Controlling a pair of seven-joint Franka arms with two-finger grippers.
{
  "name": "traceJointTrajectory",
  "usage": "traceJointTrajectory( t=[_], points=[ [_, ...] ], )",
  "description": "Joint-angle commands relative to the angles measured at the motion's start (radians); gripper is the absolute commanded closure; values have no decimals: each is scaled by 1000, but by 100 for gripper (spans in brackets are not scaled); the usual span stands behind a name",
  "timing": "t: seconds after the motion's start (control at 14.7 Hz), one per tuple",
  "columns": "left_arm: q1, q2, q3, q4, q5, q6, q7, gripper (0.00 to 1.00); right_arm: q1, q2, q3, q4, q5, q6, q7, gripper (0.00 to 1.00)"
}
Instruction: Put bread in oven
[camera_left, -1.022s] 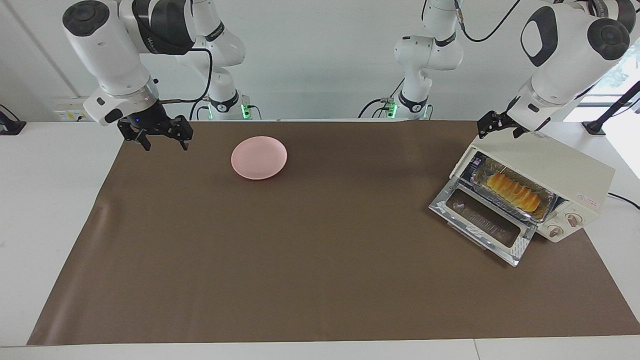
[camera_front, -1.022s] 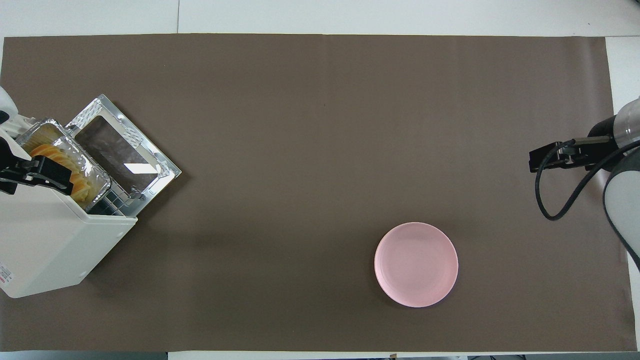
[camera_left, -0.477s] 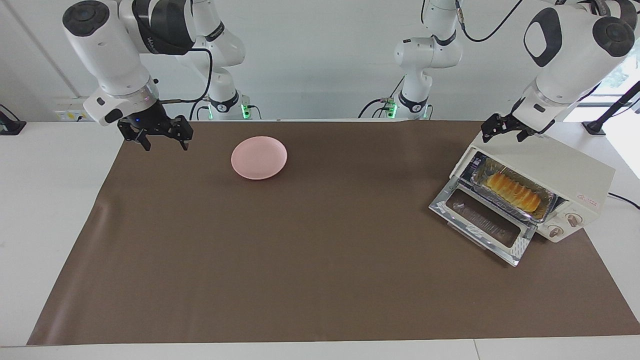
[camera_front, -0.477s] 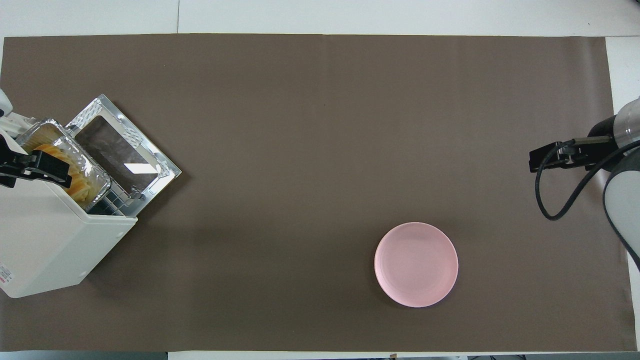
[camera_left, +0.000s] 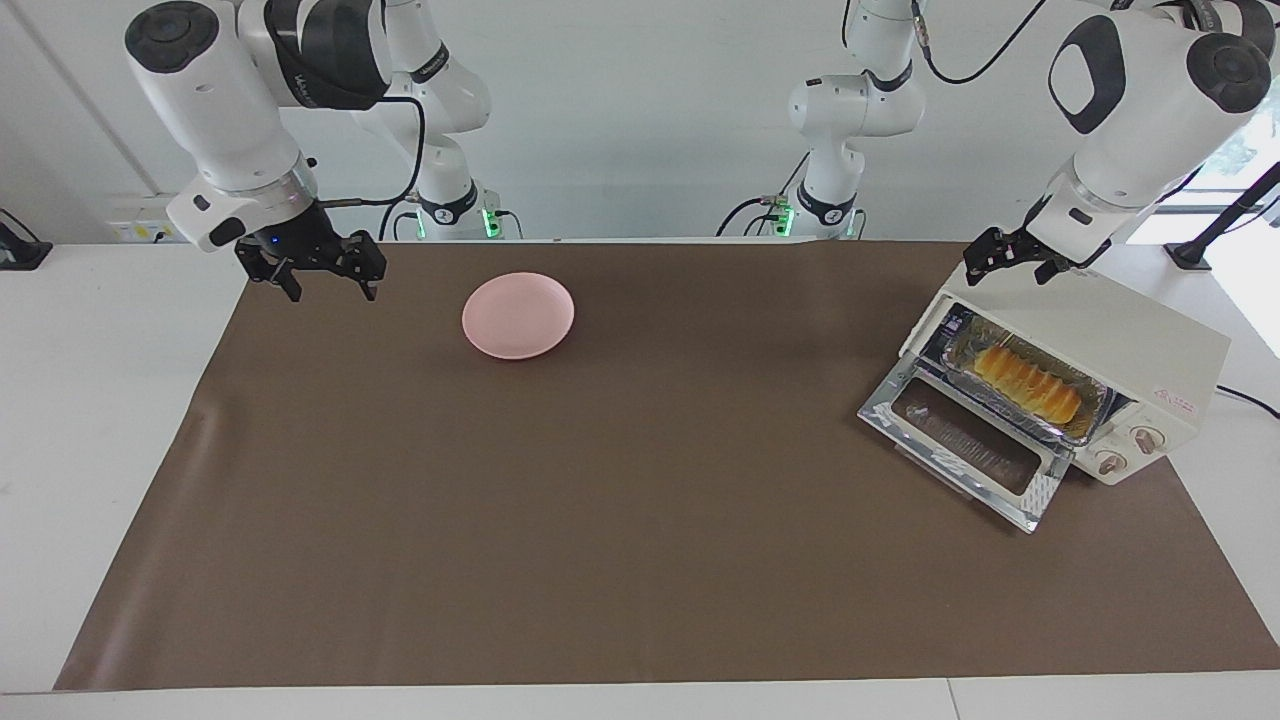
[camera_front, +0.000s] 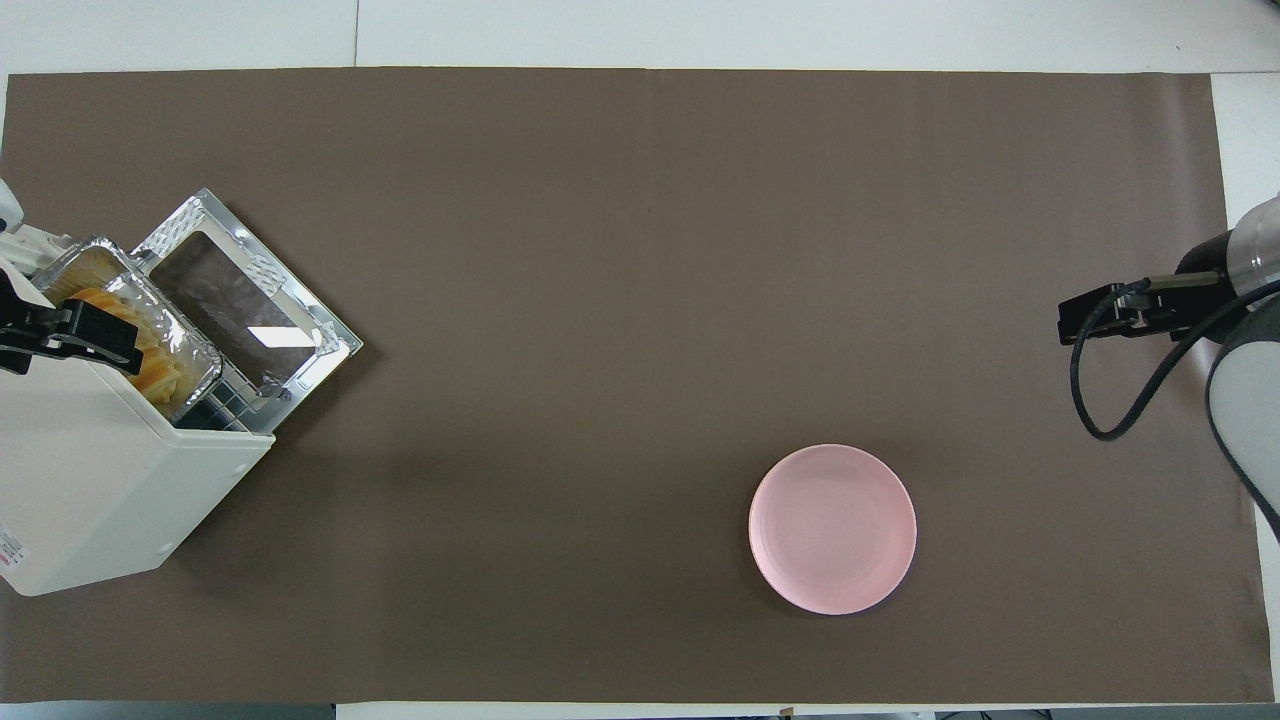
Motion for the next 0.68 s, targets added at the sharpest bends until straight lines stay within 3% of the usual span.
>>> traceJointTrajectory(
  t=[0.0,0.61],
  points=[
    [5,-12,-12,-5,-9,23,10,0,-16,-10,8,-1,1,-14,-22,0],
    [-54,0,-15,44,-7,-2,7,0,-16,-10,8,-3,1,-14,-22,0]
  ],
)
